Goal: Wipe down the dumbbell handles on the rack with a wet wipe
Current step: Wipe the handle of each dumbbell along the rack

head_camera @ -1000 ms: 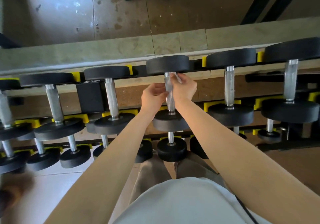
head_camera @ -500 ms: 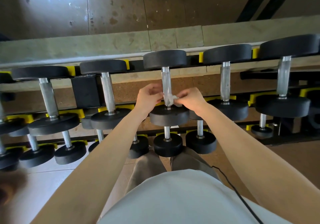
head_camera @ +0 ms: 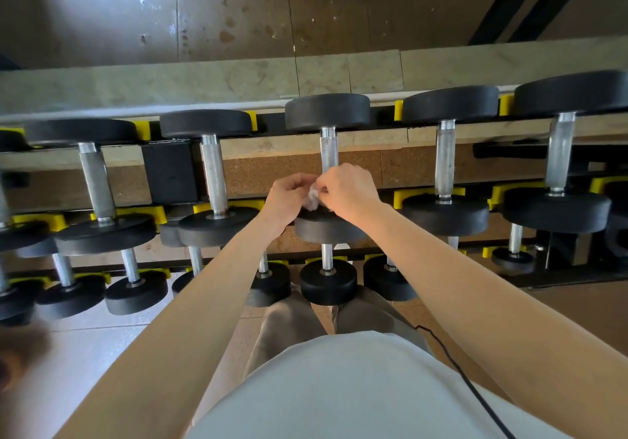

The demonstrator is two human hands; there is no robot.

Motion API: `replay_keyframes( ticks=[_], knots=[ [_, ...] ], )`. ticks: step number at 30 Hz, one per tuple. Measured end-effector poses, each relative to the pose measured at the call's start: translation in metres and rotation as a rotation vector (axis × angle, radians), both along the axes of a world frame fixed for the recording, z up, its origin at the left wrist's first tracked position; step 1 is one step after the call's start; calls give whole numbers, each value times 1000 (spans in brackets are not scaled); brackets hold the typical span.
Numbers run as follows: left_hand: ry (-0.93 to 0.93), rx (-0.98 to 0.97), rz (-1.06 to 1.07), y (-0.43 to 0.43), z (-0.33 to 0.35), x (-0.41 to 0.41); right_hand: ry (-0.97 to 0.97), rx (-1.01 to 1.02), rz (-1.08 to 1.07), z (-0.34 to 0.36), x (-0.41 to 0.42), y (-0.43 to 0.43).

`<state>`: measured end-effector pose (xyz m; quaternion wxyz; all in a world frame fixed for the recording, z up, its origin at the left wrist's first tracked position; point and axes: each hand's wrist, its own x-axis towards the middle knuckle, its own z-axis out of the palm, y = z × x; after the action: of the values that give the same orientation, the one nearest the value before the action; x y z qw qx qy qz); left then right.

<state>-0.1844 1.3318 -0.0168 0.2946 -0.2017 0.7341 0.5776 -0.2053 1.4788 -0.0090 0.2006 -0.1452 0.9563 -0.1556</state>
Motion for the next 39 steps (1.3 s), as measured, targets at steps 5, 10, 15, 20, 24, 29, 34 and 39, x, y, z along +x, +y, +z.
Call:
replay_keyframes(
  ticks=[5, 10, 15, 20, 24, 29, 34, 39],
  knots=[
    [86, 98, 107, 1, 0, -6, 200, -188, -128, -3, -12, 7],
    [235, -24, 126, 6, 4, -25, 167, -394, -401, 0, -18, 5],
    [207, -185, 453, 20, 6, -45, -39, -532, -701, -5, -14, 11],
    [153, -105, 513, 45, 11, -55, -153, -519, -697, -6, -13, 10],
    [168, -135, 525, 52, 9, -56, -190, -509, -695, -7, -14, 13],
    [-41, -104, 573, 42, -1, -56, -254, -550, -701, -8, -14, 16],
    [-111, -92, 452, 23, -5, -48, -215, -589, -752, -4, -14, 19],
    [84, 60, 341, 14, 14, -36, -127, -729, -659, 9, -13, 14]
  ],
)
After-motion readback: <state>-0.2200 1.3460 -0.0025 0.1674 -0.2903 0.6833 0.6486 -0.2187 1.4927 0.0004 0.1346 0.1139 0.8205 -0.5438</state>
